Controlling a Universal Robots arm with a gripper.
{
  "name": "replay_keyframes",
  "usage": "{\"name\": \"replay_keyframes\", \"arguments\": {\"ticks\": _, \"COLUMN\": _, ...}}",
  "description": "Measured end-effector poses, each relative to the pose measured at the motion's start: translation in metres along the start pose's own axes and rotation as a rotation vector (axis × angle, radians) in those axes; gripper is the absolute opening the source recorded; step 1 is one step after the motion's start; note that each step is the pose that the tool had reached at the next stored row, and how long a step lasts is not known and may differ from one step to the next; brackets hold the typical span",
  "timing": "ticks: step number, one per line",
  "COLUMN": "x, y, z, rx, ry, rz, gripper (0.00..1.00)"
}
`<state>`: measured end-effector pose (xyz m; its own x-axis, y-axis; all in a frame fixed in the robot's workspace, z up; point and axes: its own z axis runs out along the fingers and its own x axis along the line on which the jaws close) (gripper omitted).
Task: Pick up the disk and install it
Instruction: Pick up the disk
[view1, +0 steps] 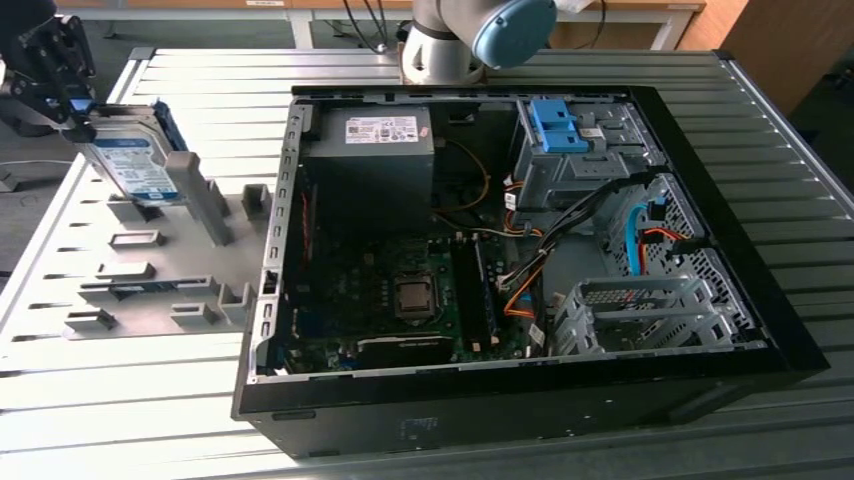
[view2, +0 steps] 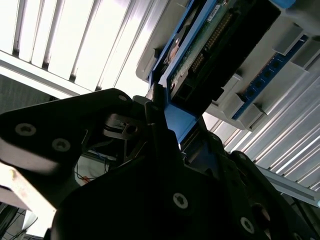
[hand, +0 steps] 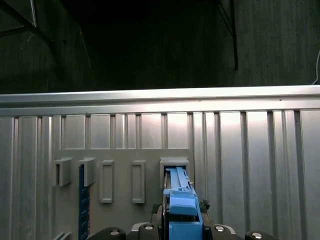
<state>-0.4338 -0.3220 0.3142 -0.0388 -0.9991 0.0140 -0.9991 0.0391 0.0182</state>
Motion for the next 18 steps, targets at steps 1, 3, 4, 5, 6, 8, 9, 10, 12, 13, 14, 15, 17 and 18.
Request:
{"name": "replay_keyframes", "arguments": {"ticks": 1, "x": 0.0000, "y": 0.0000, "z": -0.0012, "rx": 0.0001, "ry": 0.0001, "rz": 0.000, "gripper": 0.36}}
{"name": "replay_keyframes", "arguments": {"ticks": 3, "x": -0.0001, "y": 0.0001, "z": -0.0040, "rx": 0.0001, "ry": 0.0005, "rz": 0.000, "gripper": 0.36}}
{"name": "replay_keyframes", "arguments": {"ticks": 4, "x": -0.0001, "y": 0.0001, "z": -0.0055, "rx": 0.0001, "ry": 0.0007, "rz": 0.000, "gripper": 0.36}}
{"name": "replay_keyframes", "arguments": {"ticks": 5, "x": -0.0001, "y": 0.0001, "z": -0.0065, "rx": 0.0002, "ry": 0.0012, "rz": 0.000, "gripper": 0.36}}
{"name": "replay_keyframes", "arguments": {"ticks": 6, "x": -0.0003, "y": 0.0002, "z": -0.0078, "rx": 0.0001, "ry": 0.0023, "rz": 0.000, "gripper": 0.36}}
{"name": "replay_keyframes", "arguments": {"ticks": 8, "x": -0.0003, "y": 0.0002, "z": -0.0096, "rx": 0.0002, "ry": 0.0035, "rz": 0.000, "gripper": 0.36}}
{"name": "replay_keyframes", "arguments": {"ticks": 9, "x": -0.0003, "y": 0.0002, "z": -0.0105, "rx": 0.0002, "ry": 0.0040, "rz": 0.000, "gripper": 0.36}}
{"name": "replay_keyframes", "arguments": {"ticks": 10, "x": -0.0003, "y": 0.0002, "z": -0.0115, "rx": 0.0002, "ry": 0.0046, "rz": 0.000, "gripper": 0.36}}
{"name": "replay_keyframes", "arguments": {"ticks": 12, "x": -0.0003, "y": 0.0002, "z": -0.0137, "rx": 0.0002, "ry": 0.0057, "rz": 0.000, "gripper": 0.36}}
{"name": "replay_keyframes", "arguments": {"ticks": 13, "x": -0.0004, "y": 0.0003, "z": -0.0151, "rx": 0.0003, "ry": 0.0062, "rz": 0.000, "gripper": 0.36}}
{"name": "replay_keyframes", "arguments": {"ticks": 14, "x": -0.0004, "y": 0.0003, "z": -0.0165, "rx": 0.0002, "ry": 0.0066, "rz": 0.000, "gripper": 0.36}}
{"name": "replay_keyframes", "arguments": {"ticks": 15, "x": -0.0004, "y": 0.0003, "z": -0.0181, "rx": 0.0003, "ry": 0.0070, "rz": 0.000, "gripper": 0.36}}
{"name": "replay_keyframes", "arguments": {"ticks": 17, "x": -0.0003, "y": 0.0004, "z": -0.0210, "rx": 0.0004, "ry": 0.0080, "rz": 0.000, "gripper": 0.36}}
{"name": "replay_keyframes", "arguments": {"ticks": 18, "x": -0.0003, "y": 0.0004, "z": -0.0223, "rx": 0.0004, "ry": 0.0083, "rz": 0.000, "gripper": 0.36}}
